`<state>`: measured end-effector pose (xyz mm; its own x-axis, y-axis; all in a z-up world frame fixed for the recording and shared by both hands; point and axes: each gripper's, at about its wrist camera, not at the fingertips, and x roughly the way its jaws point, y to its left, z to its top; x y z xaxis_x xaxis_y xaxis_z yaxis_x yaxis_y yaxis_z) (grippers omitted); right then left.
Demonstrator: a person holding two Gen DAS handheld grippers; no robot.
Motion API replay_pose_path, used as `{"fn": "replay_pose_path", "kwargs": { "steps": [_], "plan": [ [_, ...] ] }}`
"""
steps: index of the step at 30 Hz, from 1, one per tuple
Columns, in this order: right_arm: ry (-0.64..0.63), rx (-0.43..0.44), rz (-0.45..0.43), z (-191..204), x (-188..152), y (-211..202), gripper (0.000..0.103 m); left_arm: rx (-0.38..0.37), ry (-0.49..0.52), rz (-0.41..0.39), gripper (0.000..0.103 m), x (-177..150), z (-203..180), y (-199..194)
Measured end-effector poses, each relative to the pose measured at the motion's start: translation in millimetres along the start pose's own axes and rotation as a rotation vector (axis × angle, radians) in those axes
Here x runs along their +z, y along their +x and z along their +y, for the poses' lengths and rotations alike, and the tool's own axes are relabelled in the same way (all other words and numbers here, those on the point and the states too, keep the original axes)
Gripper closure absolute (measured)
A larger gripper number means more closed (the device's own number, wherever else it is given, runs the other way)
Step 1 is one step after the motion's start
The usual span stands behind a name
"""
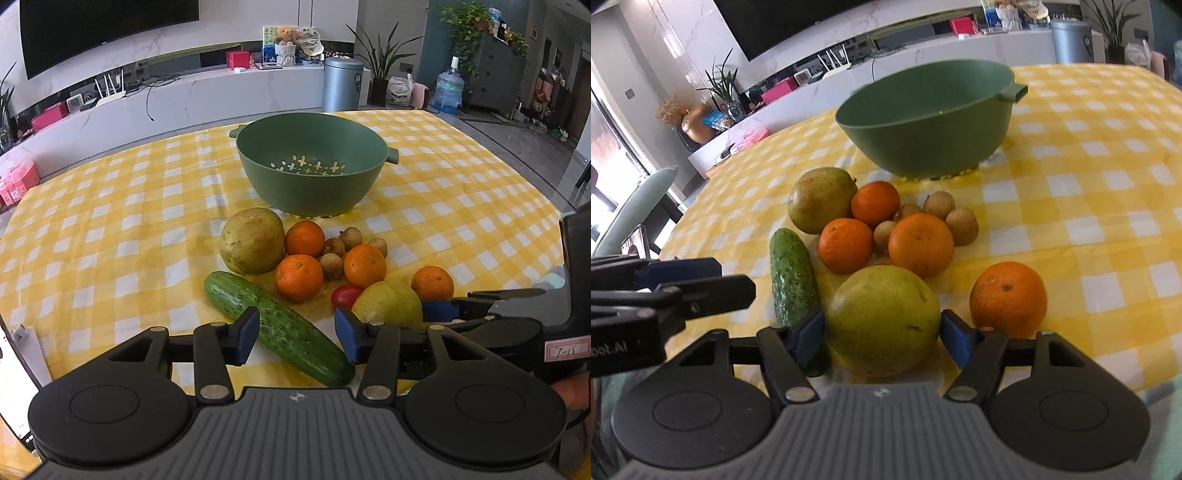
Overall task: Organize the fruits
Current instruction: 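Grasp the large yellow-green fruit with the right gripper while the left gripper grasps the other, then lower the right gripper's fruit into the green colander and open it while the left carries its fruit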
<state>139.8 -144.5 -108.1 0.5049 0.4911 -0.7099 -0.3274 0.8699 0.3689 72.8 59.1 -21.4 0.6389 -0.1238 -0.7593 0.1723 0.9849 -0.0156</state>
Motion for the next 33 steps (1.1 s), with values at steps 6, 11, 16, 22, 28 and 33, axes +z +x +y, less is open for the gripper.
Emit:
{"fn": "replay_pose_path", "kwargs": {
  "steps": [6, 11, 16, 22, 28, 33],
  "plan": [
    [0.015, 0.016, 0.012, -3, 0, 4, 0.038, -0.003, -0.002, 0.018, 0.046, 6, 6, 9],
    [0.009, 0.013, -0.007, -5, 2, -5, 0.039, -0.001, -0.010, 0.020, 0.037, 20, 15, 17],
    [-0.031, 0.018, -0.078, -2, 11, -22, 0.039, -0.013, -0.033, 0.035, 0.031, 41, 28, 33],
    [-0.081, 0.040, -0.167, -2, 38, -40, 0.039, -0.052, -0.029, 0.069, 0.024, 63, 46, 68],
    [-0.164, 0.035, -0.243, -6, 86, -42, 0.039, -0.091, -0.105, 0.109, 0.024, 65, 68, 99],
    [-0.184, 0.033, -0.216, -14, 139, -19, 0.039, -0.135, -0.163, 0.127, 0.023, 65, 76, 109]
  ]
}}
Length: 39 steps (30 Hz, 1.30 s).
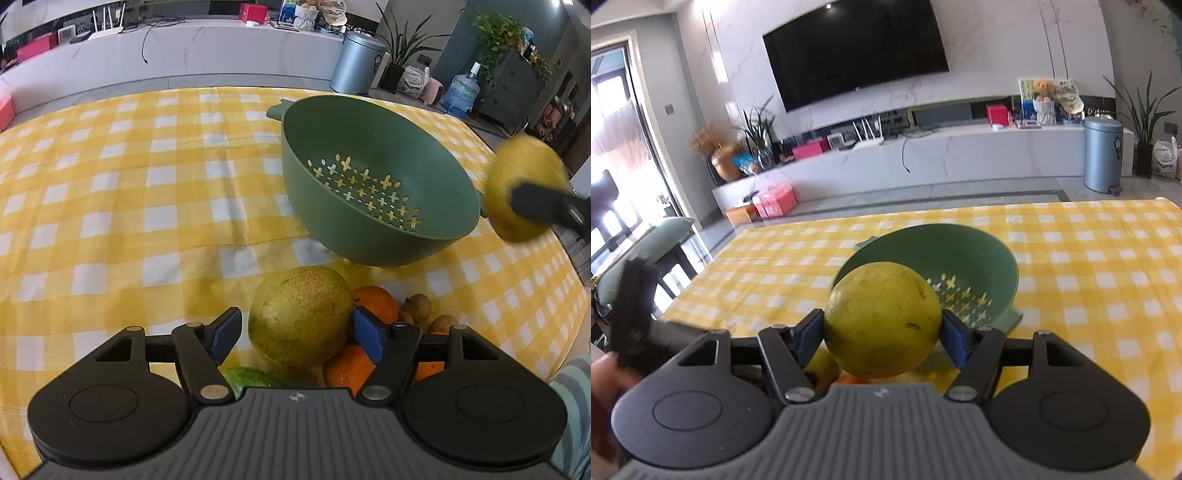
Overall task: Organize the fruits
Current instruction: 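Lower the right gripper's fruit into the green colander and open it while the left carries its fruit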
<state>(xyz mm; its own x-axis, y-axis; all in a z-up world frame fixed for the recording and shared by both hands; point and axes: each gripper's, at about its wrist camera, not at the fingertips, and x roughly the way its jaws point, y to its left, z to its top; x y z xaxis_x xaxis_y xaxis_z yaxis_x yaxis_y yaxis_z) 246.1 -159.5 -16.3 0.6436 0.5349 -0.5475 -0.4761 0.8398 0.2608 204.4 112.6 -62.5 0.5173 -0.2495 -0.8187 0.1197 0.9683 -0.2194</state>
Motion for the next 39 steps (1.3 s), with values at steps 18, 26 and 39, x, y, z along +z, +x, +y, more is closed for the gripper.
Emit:
{"fn": "replay_pose_path", "kwargs": {
  "steps": [18, 26, 39],
  "plan": [
    [-0.064, -0.106, 0.298, -26, 30, 139, 0.038, -0.050, -0.144, -0.028, 0.029, 7, 13, 11],
    [-0.230, -0.168, 0.408, -27, 31, 158, 0.038, -0.026, -0.186, -0.054, 0.030, 7, 18, 7],
    [-0.388, -0.212, 0.555, -15, 33, 176, 0.038, -0.013, -0.248, -0.183, 0.030, 14, 22, -21]
  ]
}}
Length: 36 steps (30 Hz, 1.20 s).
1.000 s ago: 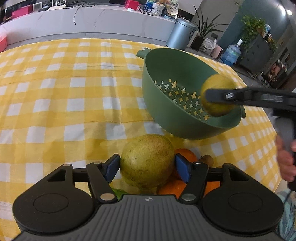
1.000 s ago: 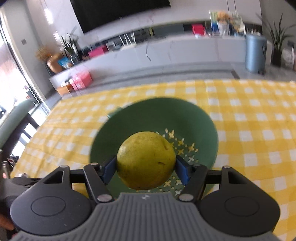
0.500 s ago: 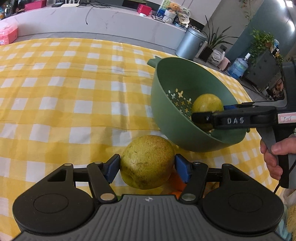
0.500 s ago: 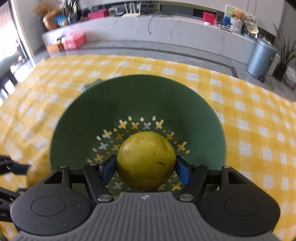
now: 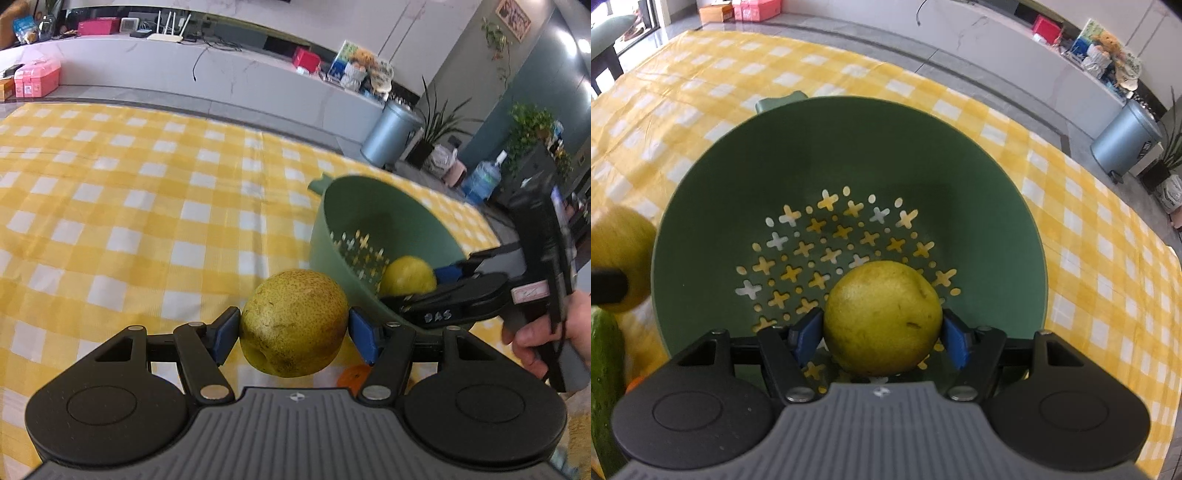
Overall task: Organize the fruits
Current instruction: 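Lower the right gripper's fruit into the green colander and open it while the left carries its fruit, then lower the left gripper's yellow-green fruit into the colander and open it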
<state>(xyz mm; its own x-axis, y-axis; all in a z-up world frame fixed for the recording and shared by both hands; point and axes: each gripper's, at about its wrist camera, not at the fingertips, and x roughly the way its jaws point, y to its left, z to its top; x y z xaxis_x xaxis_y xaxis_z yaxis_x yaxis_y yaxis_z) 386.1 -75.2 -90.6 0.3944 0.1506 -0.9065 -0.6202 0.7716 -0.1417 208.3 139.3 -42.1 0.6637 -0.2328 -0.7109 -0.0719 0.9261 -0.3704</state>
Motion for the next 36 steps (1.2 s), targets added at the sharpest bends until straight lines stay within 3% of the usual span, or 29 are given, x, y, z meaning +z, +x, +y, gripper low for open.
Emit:
{"fn": "replay_pose_path", "kwargs": {
  "steps": [4, 6, 8, 12, 17, 22, 26, 29, 36],
  "plan": [
    [0.004, 0.011, 0.009, 0, 2, -1, 0.037, -0.018, -0.017, -0.033, 0.030, 6, -4, -9],
    [0.026, 0.024, -0.016, -2, 0, -7, 0.023, -0.025, -0.019, -0.047, 0.030, 9, -6, -13],
    [0.046, 0.008, -0.060, -4, -3, -16, 0.016, -0.026, -0.017, -0.059, 0.030, 12, -11, -17],
    [0.125, 0.027, -0.149, -11, -15, -35, 0.016, -0.029, 0.000, -0.093, 0.030, 18, -21, -23],
    [0.258, 0.001, -0.347, -16, -50, -61, 0.016, -0.038, 0.065, -0.108, 0.030, 33, -43, -20],
    [0.363, -0.053, -0.503, -22, -80, -81, 0.016, -0.042, 0.169, -0.068, 0.030, 44, -74, -1],
    [0.409, -0.114, -0.571, -31, -95, -89, 0.016, -0.027, 0.242, -0.013, 0.030, 47, -95, 23],
    [0.413, -0.159, -0.577, -37, -101, -86, 0.016, 0.001, 0.321, 0.042, 0.030, 42, -110, 41],
    [0.439, -0.164, -0.551, -46, -109, -74, 0.016, 0.084, 0.424, 0.137, 0.030, 27, -131, 72]
  ]
}}
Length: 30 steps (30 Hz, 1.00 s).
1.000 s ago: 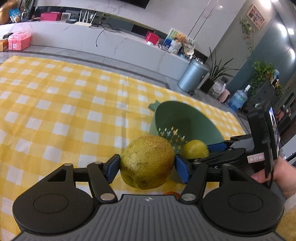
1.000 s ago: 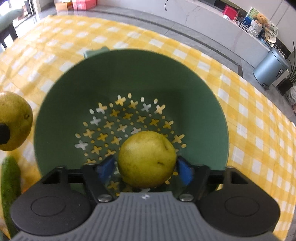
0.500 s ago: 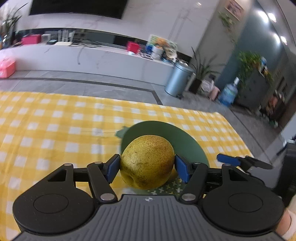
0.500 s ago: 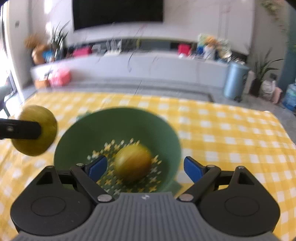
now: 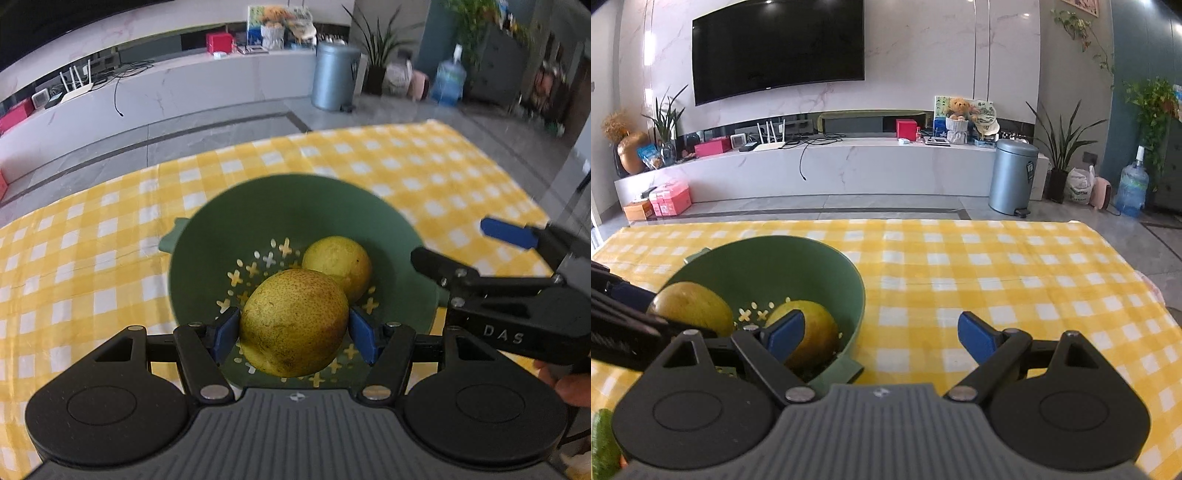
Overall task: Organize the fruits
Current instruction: 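Lower the left gripper's yellow-green fruit into the colander and open it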
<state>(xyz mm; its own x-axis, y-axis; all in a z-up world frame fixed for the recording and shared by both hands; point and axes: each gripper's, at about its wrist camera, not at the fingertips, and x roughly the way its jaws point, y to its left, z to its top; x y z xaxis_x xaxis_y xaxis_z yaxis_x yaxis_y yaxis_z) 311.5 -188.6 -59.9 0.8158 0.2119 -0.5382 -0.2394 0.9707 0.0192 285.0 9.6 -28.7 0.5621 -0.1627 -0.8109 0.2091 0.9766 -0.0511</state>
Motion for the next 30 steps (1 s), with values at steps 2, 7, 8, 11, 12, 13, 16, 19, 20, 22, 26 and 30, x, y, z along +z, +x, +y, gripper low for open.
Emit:
{"fn": "replay_pose_path", "kwargs": {
  "steps": [2, 7, 8, 11, 12, 13, 16, 19, 20, 22, 26, 30],
  "plan": [
    [-0.005, -0.001, 0.006, 0, -1, 2, 0.015, 0.006, 0.018, 0.018, 0.030, -1, -2, 5],
    [0.005, 0.003, 0.033, -3, -4, 9, 0.015, 0.030, 0.062, 0.057, 0.029, -3, -5, 13],
    [0.010, 0.006, 0.037, -4, -5, 10, 0.015, 0.037, 0.069, 0.059, 0.029, -2, -5, 13],
    [0.021, 0.014, 0.049, -5, -6, 13, 0.015, 0.056, 0.080, 0.099, 0.029, -2, -6, 19],
    [0.021, 0.014, 0.051, -5, -7, 13, 0.015, 0.059, 0.083, 0.115, 0.029, -3, -6, 21],
    [0.023, 0.013, 0.053, -4, -7, 14, 0.014, 0.060, 0.083, 0.129, 0.029, -3, -6, 23],
    [0.028, 0.014, 0.056, 0, -8, 10, 0.013, 0.090, 0.118, 0.115, 0.030, -6, -11, 22],
    [0.027, 0.022, 0.061, 1, -8, 11, 0.013, 0.097, 0.111, 0.098, 0.029, -3, -11, 19],
    [0.026, 0.024, 0.062, 1, -8, 11, 0.013, 0.099, 0.108, 0.094, 0.028, -2, -11, 18],
    [0.024, 0.027, 0.063, 2, -8, 11, 0.013, 0.101, 0.105, 0.089, 0.027, -2, -11, 16],
    [0.023, 0.029, 0.067, 2, -9, 11, 0.012, 0.111, 0.101, 0.068, 0.026, -5, -12, 10],
    [0.031, 0.031, 0.047, 1, -7, 6, 0.012, 0.108, 0.089, 0.016, 0.026, -6, -14, -6]
  ]
}}
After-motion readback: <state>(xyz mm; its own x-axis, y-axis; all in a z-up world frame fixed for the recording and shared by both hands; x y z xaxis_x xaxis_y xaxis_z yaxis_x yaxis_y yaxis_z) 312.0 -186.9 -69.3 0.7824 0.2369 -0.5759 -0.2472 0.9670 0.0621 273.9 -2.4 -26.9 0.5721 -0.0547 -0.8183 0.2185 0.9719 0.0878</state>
